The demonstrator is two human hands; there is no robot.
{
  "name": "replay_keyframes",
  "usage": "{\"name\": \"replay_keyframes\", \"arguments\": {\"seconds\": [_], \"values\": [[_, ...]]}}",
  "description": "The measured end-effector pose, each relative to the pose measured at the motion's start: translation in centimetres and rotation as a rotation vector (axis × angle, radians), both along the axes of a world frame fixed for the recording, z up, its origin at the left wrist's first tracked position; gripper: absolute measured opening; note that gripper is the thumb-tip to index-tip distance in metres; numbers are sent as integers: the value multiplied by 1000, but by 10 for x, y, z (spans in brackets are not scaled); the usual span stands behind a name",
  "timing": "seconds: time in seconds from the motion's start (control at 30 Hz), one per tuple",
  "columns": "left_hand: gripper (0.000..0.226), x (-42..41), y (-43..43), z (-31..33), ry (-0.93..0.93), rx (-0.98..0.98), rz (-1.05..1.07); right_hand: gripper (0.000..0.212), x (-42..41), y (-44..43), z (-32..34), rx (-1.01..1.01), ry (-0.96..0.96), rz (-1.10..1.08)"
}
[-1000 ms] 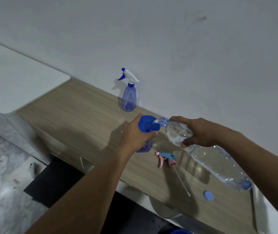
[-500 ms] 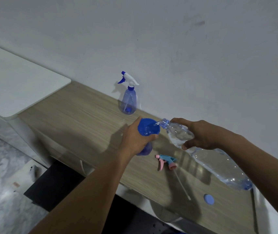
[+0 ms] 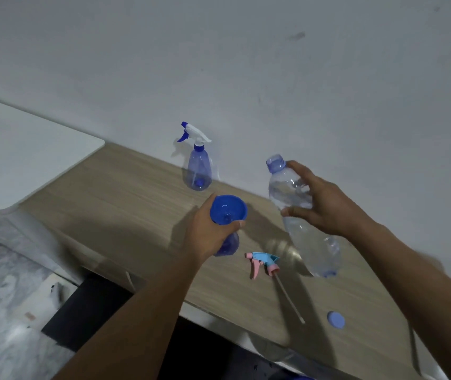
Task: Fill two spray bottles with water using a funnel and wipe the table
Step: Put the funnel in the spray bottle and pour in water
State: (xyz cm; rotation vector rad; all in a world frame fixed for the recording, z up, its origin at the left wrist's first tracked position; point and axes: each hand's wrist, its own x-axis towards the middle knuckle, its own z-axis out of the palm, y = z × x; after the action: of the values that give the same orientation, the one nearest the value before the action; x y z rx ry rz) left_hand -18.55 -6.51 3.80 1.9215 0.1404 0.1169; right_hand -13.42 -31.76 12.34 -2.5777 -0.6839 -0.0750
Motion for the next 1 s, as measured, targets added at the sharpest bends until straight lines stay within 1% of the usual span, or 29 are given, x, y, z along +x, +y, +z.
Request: {"name": "replay_keyframes", "arguments": {"seconds": [0.07,0.17,0.3,0.47,0.7,0.77,0.8,0.83,0.9,0.93,1.0], "values": [[42,1,0,-1,-5,-14,3,98,2,1,2,104,-50,-40],[49,4,-1,-3,1,-11,4,94,9,3,-3,282,-60,-115],[37,5,-4,-2,-36,10,1,95,15,8,-18,402,-88,-184],[34,5,-2,-3,-53,31,-10,91,15,14,-40,525,-105,-264],[46,11,-2,-5,0,54,-39,102,11,9,-37,547,-75,-396],[61,14,-2,-8,26,82,-38,108,8,12,-35,545,-60,-422],[65,14,-2,-8,37,100,-36,112,6,13,-32,553,-45,-438],[61,15,-2,-7,37,119,-46,116,5,15,-30,561,-30,-453],[42,13,-1,-5,31,129,-73,122,3,19,-23,577,-5,-478],[37,12,-1,-3,30,120,-86,124,2,20,-19,586,2,-488],[37,10,-1,2,43,123,-117,127,-1,22,-14,589,6,-501]]}}
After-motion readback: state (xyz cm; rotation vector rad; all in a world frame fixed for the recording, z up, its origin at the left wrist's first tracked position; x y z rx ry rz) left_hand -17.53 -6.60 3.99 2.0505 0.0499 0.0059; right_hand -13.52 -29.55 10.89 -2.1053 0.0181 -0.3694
